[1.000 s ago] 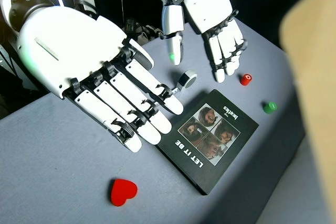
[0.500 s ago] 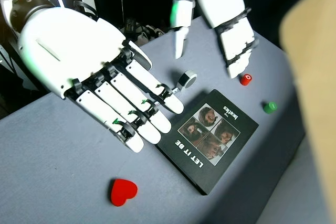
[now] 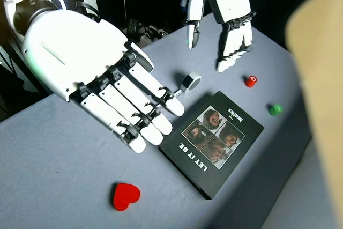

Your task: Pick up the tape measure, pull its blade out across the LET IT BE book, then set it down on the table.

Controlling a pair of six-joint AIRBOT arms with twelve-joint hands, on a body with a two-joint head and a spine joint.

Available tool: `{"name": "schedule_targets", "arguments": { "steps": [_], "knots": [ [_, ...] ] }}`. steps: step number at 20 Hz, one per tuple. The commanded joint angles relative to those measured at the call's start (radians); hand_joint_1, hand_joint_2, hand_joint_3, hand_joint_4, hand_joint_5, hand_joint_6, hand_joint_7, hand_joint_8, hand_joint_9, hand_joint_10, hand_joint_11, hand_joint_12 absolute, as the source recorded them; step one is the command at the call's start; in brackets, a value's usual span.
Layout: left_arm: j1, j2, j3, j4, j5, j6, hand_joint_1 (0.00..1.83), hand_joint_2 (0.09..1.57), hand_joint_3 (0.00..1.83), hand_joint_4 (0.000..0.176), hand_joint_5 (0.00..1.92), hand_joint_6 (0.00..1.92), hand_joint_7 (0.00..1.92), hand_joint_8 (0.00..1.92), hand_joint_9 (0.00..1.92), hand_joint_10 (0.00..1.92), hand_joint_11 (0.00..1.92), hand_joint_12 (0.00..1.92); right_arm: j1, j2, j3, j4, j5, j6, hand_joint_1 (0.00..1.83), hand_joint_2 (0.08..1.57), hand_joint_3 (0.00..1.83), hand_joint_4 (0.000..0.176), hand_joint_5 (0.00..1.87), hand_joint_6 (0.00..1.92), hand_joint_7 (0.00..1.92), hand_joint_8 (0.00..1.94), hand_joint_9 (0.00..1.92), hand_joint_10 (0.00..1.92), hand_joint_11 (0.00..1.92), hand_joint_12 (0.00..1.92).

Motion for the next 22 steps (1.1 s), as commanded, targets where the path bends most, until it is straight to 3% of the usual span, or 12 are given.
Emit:
{"name": "schedule_targets", "arguments": {
  "steps": [1, 2, 4, 7, 9, 11, 14, 19, 22],
  "knots": [
    [0.003, -0.001, -0.005, 0.064, 0.001, -0.028, 0.95, 1.05, 0.0, 0.0, 0.75, 0.01, 0.76, 0.01, 0.67, 0.01, 0.31, 0.87, 0.009, 0.003, -0.004, -0.086, 0.031, 0.003, 0.19, 1.22, 0.0, 0.1, 0.23, 0.01, 0.24, 0.01, 0.21, 0.01, 0.0, 0.87],
    [0.019, -0.001, -0.008, 0.072, 0.008, -0.061, 0.95, 1.06, 0.0, 0.0, 0.75, 0.01, 0.76, 0.01, 0.67, 0.01, 0.32, 0.87, 0.009, 0.003, -0.004, -0.086, 0.031, 0.003, 0.19, 1.22, 0.0, 0.1, 0.23, 0.01, 0.24, 0.01, 0.22, 0.01, 0.0, 0.87],
    [0.096, 0.002, -0.008, 0.153, 0.069, -0.211, 0.96, 1.06, 0.0, 0.0, 0.76, 0.01, 0.77, 0.01, 0.67, 0.01, 0.32, 0.87, 0.009, 0.003, -0.004, -0.086, 0.031, 0.004, 0.19, 1.22, 0.0, 0.1, 0.23, 0.01, 0.25, 0.0, 0.22, 0.01, 0.0, 0.88],
    [0.228, 0.005, -0.008, 0.381, 0.095, -0.554, 0.98, 1.06, 0.0, 0.0, 0.76, 0.0, 0.77, 0.0, 0.69, 0.01, 0.34, 0.84, 0.008, 0.003, -0.004, -0.085, 0.031, 0.004, 0.19, 1.22, 0.0, 0.1, 0.23, 0.0, 0.25, 0.01, 0.22, 0.01, 0.0, 0.88],
    [0.307, 0.005, -0.007, 0.518, 0.089, -0.735, 0.98, 1.06, 0.0, 0.0, 0.75, 0.0, 0.77, 0.0, 0.7, 0.01, 0.34, 0.84, 0.008, 0.003, -0.004, -0.085, 0.031, 0.006, 0.2, 1.23, 0.0, 0.1, 0.23, 0.0, 0.27, 0.01, 0.22, 0.01, 0.0, 0.88],
    [0.375, 0.005, -0.006, 0.602, 0.082, -0.867, 0.98, 1.06, 0.0, 0.0, 0.74, 0.0, 0.77, 0.0, 0.69, 0.0, 0.34, 0.84, 0.007, 0.003, -0.004, -0.084, 0.031, 0.006, 0.2, 1.23, 0.0, 0.1, 0.24, 0.0, 0.28, 0.01, 0.22, 0.01, 0.0, 0.89],
    [0.537, 0.001, -0.005, 0.79, 0.029, -1.154, 0.98, 1.06, 0.0, 0.0, 0.74, 0.0, 0.77, 0.0, 0.69, 0.0, 0.34, 0.83, 0.007, 0.003, -0.004, -0.082, 0.031, 0.008, 0.2, 1.23, 0.0, 0.1, 0.24, 0.01, 0.28, 0.01, 0.22, 0.0, 0.0, 0.88],
    [0.687, -0.039, 0.011, 0.957, -0.081, -1.341, 0.98, 1.06, 0.0, 0.0, 0.72, 0.0, 0.75, 0.0, 0.68, 0.0, 0.33, 0.82, 0.007, 0.003, -0.004, -0.077, 0.031, 0.011, 0.2, 1.23, 0.0, 0.1, 0.25, 0.0, 0.28, 0.01, 0.23, 0.0, 0.0, 0.89],
    [0.75, -0.069, 0.026, 1.03, -0.126, -1.389, 0.97, 1.06, 0.0, 0.0, 0.7, 0.0, 0.76, 0.0, 0.68, 0.0, 0.36, 0.83, 0.008, 0.003, -0.004, -0.076, 0.032, 0.014, 0.22, 1.22, 0.0, 0.1, 0.25, 0.0, 0.29, 0.0, 0.23, 0.0, 0.0, 0.92]
  ]
}}
